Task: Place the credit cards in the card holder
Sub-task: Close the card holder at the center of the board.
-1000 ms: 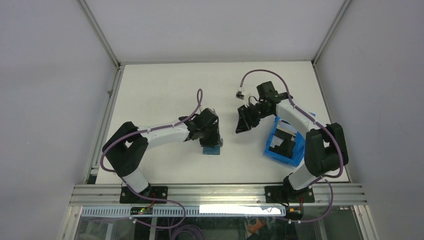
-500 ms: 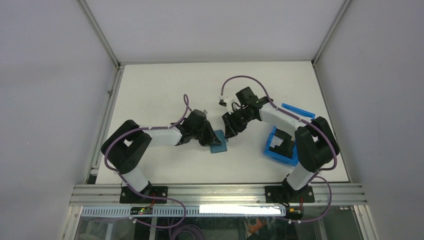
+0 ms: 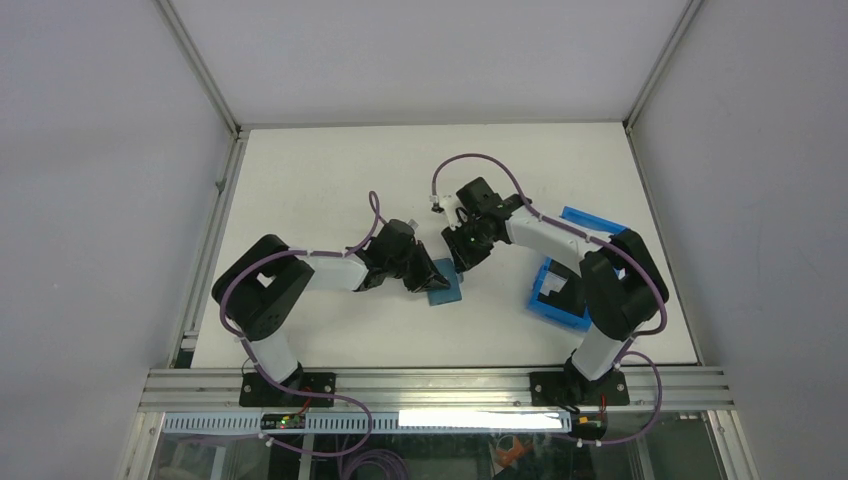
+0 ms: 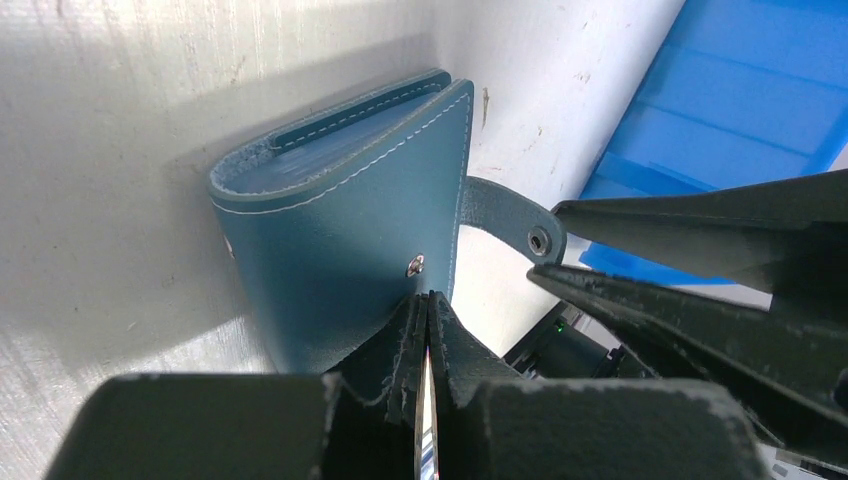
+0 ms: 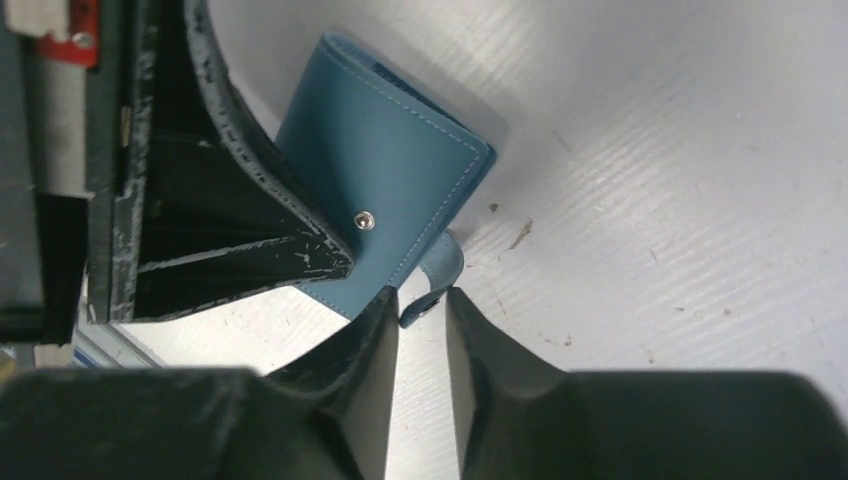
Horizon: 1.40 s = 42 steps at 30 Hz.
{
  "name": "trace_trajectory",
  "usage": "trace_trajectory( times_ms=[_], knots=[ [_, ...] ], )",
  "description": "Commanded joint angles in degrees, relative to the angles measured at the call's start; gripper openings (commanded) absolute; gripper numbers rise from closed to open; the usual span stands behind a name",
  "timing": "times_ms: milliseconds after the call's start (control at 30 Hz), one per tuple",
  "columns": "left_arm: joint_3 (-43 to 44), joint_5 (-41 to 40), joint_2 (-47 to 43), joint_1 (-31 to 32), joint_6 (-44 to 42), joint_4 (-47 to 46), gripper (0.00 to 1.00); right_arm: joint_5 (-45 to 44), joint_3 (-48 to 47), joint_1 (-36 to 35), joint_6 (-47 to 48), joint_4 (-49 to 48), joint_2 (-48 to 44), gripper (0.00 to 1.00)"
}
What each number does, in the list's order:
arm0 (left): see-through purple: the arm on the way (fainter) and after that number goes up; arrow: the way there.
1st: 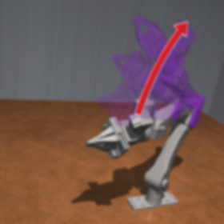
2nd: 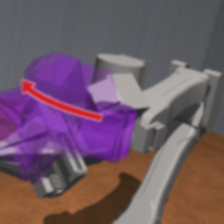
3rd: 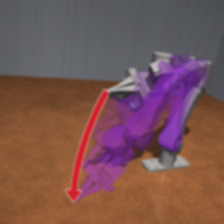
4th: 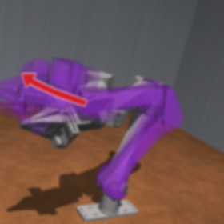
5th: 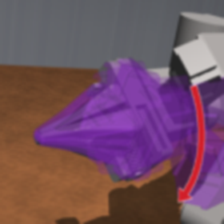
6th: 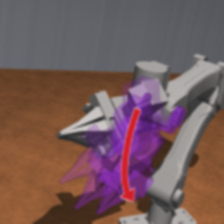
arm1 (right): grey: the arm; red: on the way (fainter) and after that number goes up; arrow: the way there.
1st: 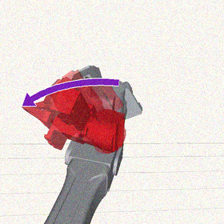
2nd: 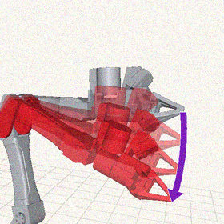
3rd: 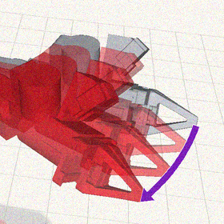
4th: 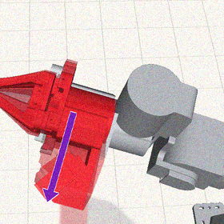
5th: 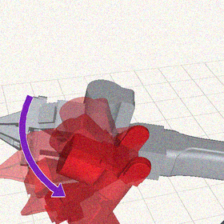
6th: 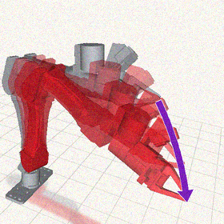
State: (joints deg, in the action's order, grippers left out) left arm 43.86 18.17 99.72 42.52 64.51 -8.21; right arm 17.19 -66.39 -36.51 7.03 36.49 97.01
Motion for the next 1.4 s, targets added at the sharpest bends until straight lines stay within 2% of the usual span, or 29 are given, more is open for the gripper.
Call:
trace_trajectory(
  times_ms=[0,133,500,733,967,1200,1367],
  knots=[
    [0.35,-1.53,1.66,0.08,0.15,1.67,0.03,-4.35,-3.05,0.04,-0.53,0.74,0.24,0.21],
    [0.63,-1.15,1.68,0.06,0.59,0.96,0.04,-4.77,-3.8,0.17,0.22,1.38,0.48,0.0],
    [3.08,1.18,4.1,-0.54,1.93,-0.77,0.08,-2.44,-11.35,3.59,2.56,5.13,3.28,0.0],
    [8.17,3.98,8.8,-1.6,4.92,-4.75,0.14,-0.34,-14.38,4.16,4.29,6.6,7.0,0.0],
    [5.89,3.24,3.36,-3.54,5.5,-6.24,0.19,-0.8,-11.87,4.38,5.04,5.68,5.24,0.0],
    [0.64,3.5,-0.75,-6.39,6.72,-9.23,0.15,1.7,-10.16,5.89,4.03,4.76,5.63,0.0],
    [0.18,3.51,-0.75,-7.01,5.3,-6.74,0.11,3.07,-9.15,6.33,3.64,4.06,4.83,0.0]
  ],
)
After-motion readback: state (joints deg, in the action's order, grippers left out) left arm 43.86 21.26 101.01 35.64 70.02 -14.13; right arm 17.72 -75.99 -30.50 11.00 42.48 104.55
